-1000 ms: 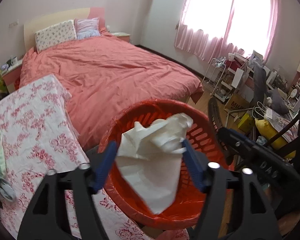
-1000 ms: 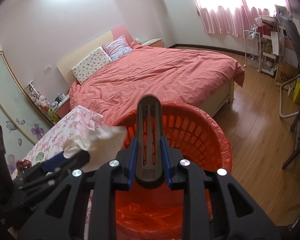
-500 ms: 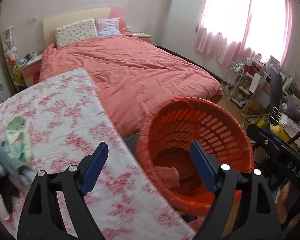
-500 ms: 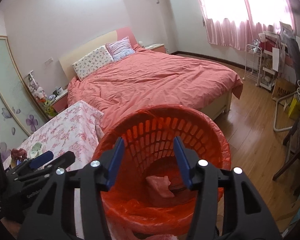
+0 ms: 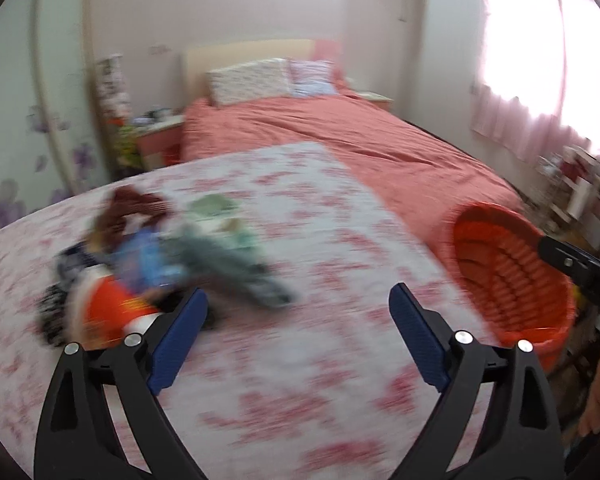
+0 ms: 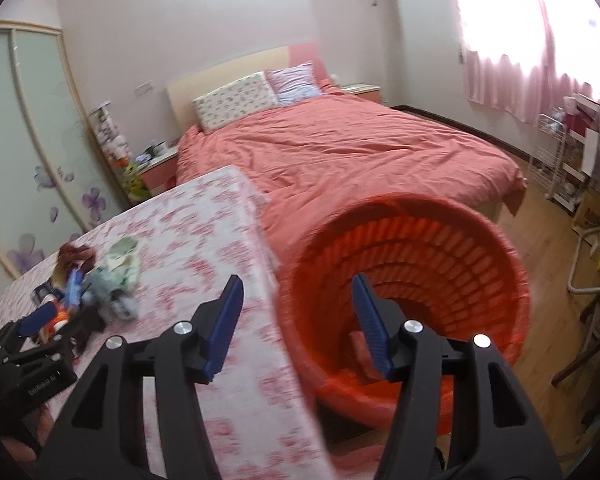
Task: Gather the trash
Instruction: 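Move both open tools back to the clutter pile on the bed, then grasp the red paper cup with the left tool while the right tool grasps the grey cloth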
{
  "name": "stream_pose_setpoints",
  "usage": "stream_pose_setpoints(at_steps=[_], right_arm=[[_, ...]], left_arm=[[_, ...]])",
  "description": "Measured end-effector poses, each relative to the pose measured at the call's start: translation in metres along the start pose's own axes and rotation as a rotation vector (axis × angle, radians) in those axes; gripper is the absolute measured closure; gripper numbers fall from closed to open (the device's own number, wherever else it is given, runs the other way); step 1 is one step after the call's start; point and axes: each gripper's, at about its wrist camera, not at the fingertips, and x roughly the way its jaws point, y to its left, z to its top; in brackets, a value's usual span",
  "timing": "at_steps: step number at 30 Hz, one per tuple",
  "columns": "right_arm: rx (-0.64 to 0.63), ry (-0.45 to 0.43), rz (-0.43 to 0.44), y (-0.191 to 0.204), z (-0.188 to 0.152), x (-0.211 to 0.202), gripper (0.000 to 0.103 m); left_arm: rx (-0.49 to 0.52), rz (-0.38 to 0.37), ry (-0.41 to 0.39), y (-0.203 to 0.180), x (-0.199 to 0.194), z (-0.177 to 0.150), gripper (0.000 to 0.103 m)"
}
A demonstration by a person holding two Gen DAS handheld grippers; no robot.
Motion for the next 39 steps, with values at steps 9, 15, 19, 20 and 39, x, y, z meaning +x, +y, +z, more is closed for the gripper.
stream_pose_setpoints(at_steps=[9, 15, 19, 20, 39], right_arm=[[-0.089, 0.082, 0.094, 0.082, -0.034, 0.022, 0.046], [-0.137, 0.131, 0.126, 0.119, -0.052, 0.034, 0.046], [-0.155, 0.145, 0.135, 0.134, -0.055, 0.041, 0.046], [-0.159, 0.147, 0.139, 0.137, -0.056, 0.043, 0.046], [-0.258, 0.239, 0.193, 0.230, -0.037, 0.131, 0.069]], left_arm=[[-0.127, 0.206, 0.082, 0.091, 0.013, -0.031, 0.009], [-0.142, 0.230, 0.160, 0.109, 0.042, -0.039, 0.009], [-0.175, 0.244, 0.166, 0.130, 0.038, -0.048, 0.009], [-0.184, 0.254, 0.164, 0.139, 0.037, -0.049, 0.009], [-0.324, 0.252, 0.126, 0.226, 0.012, -0.062, 0.006]])
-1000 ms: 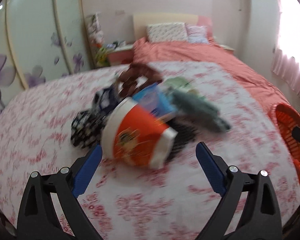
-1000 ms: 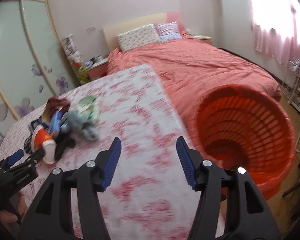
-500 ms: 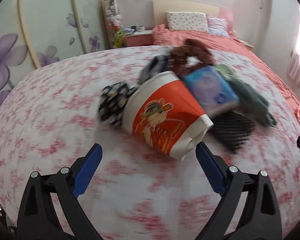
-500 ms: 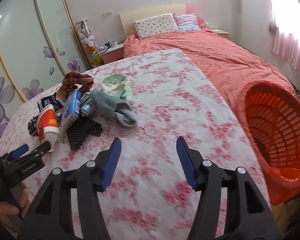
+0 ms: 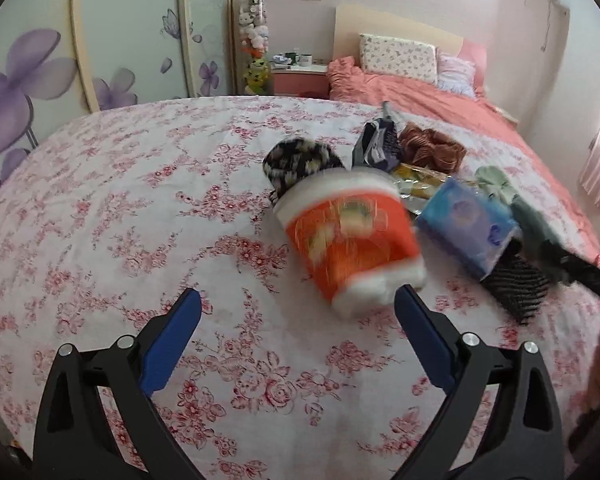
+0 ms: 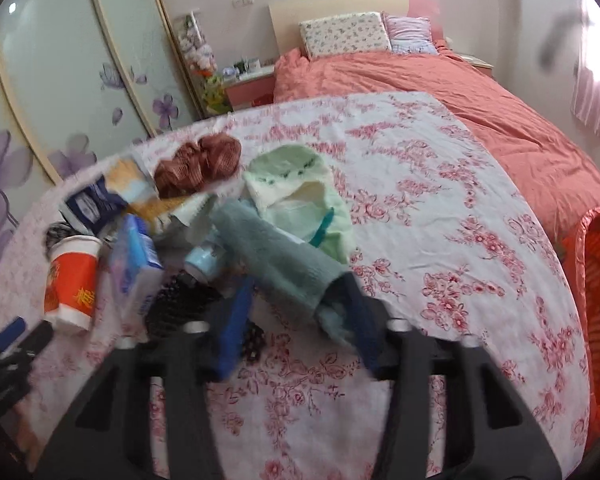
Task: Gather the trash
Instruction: 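Grasp the red paper cup with the left tool while the right tool grasps the grey cloth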
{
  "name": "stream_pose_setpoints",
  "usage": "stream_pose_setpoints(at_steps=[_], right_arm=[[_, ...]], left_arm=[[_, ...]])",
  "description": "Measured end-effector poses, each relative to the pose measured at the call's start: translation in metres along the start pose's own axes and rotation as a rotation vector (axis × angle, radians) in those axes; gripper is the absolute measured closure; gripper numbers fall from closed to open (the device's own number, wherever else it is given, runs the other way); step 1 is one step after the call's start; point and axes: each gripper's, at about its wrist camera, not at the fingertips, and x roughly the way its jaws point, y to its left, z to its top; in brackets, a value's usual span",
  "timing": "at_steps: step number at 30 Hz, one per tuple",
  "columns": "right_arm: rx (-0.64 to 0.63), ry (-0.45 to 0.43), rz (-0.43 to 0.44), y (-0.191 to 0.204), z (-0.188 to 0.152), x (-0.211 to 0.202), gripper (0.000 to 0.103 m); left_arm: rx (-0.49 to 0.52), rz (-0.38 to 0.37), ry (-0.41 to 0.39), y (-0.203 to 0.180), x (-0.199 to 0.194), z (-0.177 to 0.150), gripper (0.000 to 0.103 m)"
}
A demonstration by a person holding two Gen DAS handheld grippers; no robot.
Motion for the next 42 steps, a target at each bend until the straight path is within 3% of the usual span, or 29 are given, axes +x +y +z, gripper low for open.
stream_pose_setpoints(at_steps=[2, 4, 9, 13, 22, 27, 42], right_arm=[[0.001, 0.006, 0.006, 0.000, -0.001, 0.002, 0.080], [0.004, 0.008, 0.009, -0.001, -0.001, 0.002, 0.084], [0.012, 0.007, 0.008, 0.000, -0.002, 0.003, 0.082], [0.018, 0.007, 0.018, -0.003, -0.004, -0.003, 0.090], [0.027, 0.012, 0.018, -0.009, -0.009, -0.006, 0.088], [0.023, 0.014, 0.017, -0.006, -0.009, -0.002, 0.085], [0.023, -0.025, 0.049, -0.010, -0.012, -0.031, 0.091]], left_arm=[[-0.019, -0.037, -0.003, 0.000, -0.003, 0.000, 0.006], [-0.027, -0.054, -0.008, -0.001, -0.004, 0.002, 0.006], [-0.018, -0.026, 0.018, -0.012, 0.008, 0.010, 0.006], [-0.040, -0.011, 0.035, -0.020, 0.019, 0.015, 0.006], [-0.019, 0.021, 0.060, -0.033, 0.033, 0.016, 0.007], [-0.057, -0.014, 0.086, -0.023, 0.039, 0.019, 0.020], [-0.012, -0.045, 0.034, -0.022, 0.016, 0.012, 0.026]])
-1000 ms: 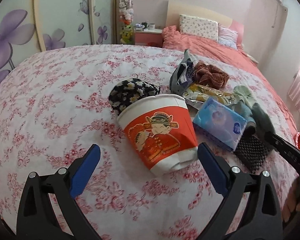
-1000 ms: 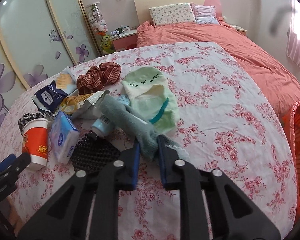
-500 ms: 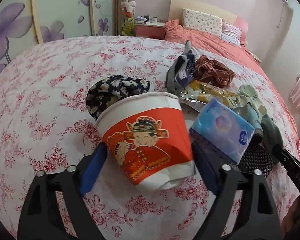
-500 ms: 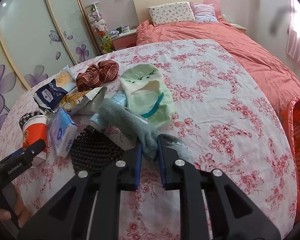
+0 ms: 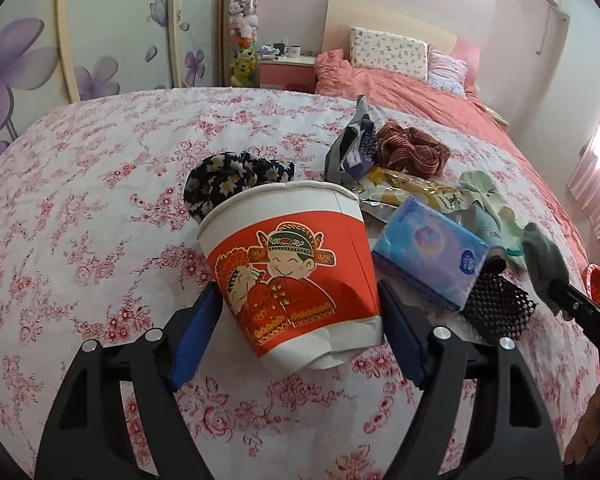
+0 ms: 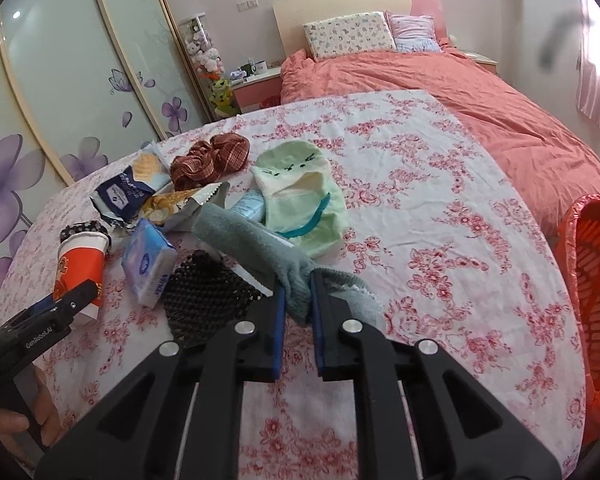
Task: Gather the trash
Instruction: 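Grasp the red paper cup with the left tool while the right tool grasps the grey cloth, then carry the paper cup and grey cloth over the red basket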
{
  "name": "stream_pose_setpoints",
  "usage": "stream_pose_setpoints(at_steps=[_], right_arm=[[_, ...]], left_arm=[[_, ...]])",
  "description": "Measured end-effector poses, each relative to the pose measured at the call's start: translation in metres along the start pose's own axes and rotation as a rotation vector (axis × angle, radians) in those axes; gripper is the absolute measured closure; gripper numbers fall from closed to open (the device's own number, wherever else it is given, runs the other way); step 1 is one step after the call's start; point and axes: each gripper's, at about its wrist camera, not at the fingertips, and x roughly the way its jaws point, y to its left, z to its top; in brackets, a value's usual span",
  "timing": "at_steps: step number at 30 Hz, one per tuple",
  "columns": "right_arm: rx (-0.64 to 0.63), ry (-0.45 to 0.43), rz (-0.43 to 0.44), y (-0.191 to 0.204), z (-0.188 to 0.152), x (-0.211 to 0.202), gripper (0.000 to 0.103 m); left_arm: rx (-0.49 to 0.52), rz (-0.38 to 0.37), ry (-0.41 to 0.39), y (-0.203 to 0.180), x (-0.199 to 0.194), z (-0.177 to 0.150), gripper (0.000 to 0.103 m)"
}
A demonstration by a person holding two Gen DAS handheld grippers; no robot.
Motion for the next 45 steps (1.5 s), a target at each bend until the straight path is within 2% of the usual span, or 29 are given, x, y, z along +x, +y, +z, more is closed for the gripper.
stream_pose_setpoints(at_steps=[11, 25, 33, 45], right_arm=[[0.029, -0.079, -0.007, -0.017, 0.002, -0.043, 0.091], [0.103, -0.233, -0.035, -0.052, 0.000, -0.119, 0.091], [0.168, -0.344, -0.103, -0.082, -0.003, -0.164, 0.091], [0.281, -0.447, -0.230, -0.143, -0.017, -0.204, 0.091]], left_arm=[[0.047, -0.039, -0.043, -0.021, -0.032, -0.001, 0.026], [0.154, -0.135, -0.140, -0.082, -0.086, 0.003, 0.026], [0.233, -0.220, -0.174, -0.131, -0.104, 0.003, 0.026], [0.366, -0.348, -0.176, -0.212, -0.108, -0.008, 0.026]])
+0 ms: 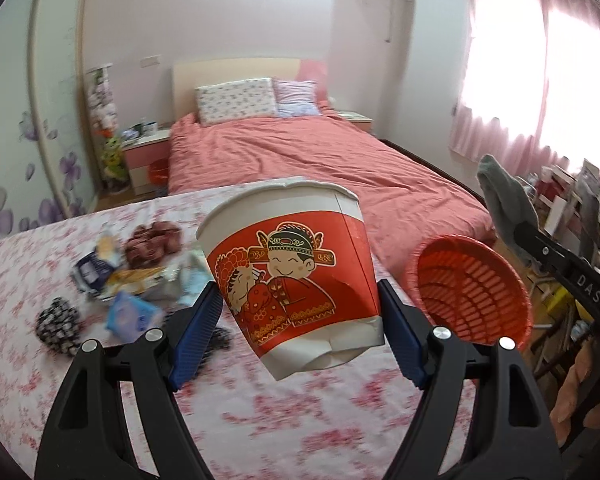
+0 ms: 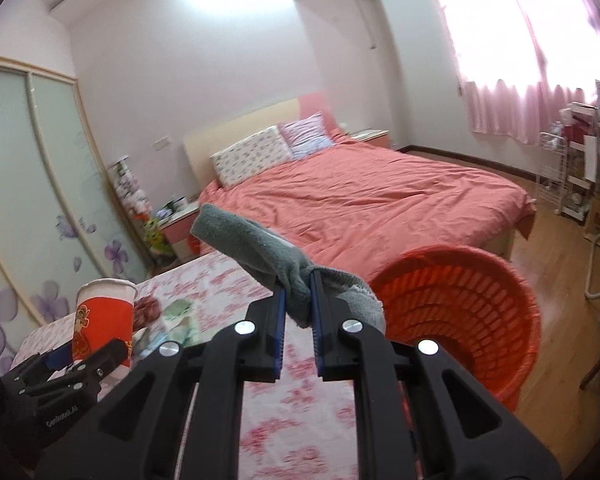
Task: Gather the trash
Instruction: 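Carry the paper cup and grey cloth over the red basket, then open both tools to drop the cup and cloth into the basket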
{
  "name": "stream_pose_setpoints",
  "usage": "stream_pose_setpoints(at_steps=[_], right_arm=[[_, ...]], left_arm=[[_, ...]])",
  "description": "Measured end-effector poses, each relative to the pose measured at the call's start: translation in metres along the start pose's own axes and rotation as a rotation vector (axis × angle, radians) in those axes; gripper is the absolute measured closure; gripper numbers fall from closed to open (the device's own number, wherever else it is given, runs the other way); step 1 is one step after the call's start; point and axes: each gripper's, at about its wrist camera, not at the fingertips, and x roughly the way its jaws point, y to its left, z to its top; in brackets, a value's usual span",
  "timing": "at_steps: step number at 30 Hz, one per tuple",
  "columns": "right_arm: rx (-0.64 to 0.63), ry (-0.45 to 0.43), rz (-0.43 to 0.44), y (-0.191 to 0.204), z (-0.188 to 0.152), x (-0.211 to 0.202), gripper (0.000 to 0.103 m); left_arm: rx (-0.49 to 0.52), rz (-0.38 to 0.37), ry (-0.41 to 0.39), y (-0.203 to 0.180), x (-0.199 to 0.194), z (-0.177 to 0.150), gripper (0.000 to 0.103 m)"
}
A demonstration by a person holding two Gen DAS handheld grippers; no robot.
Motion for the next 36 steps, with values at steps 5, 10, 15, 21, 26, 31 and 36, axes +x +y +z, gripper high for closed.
stream_pose_setpoints(at_steps=[5, 10, 15, 21, 26, 31, 36], right_arm=[[0.036, -0.023, -0.054, -0.030, 0.003, -0.002, 0.091], [0.062, -0.031, -0.100, -0.056, 0.003, -0.001, 0.091], [0.089, -0.027, -0.131, -0.084, 0.002, 0.005, 0.091], [0.131, -0.020, -0.154, -0.111, 0.004, 0.013, 0.091], [0.164, -0.009, -0.160, -0.129, 0.004, 0.023, 0.091], [0.208, 0.015, -0.158, -0.143, 0.003, 0.037, 0.091], [0.234, 0.038, -0.161, -0.154, 0.002, 0.054, 0.090]], left_arm=[[0.034, -0.049, 0.005, -0.027, 0.010, 0.003, 0.026], [0.070, -0.102, 0.015, -0.055, 0.024, 0.005, 0.026], [0.109, -0.153, 0.031, -0.084, 0.038, 0.004, 0.026], [0.154, -0.204, 0.048, -0.113, 0.052, 0.004, 0.026], [0.183, -0.245, 0.069, -0.131, 0.068, 0.003, 0.026], [0.209, -0.271, 0.100, -0.152, 0.087, 0.000, 0.026], [0.221, -0.286, 0.128, -0.164, 0.100, -0.002, 0.026]])
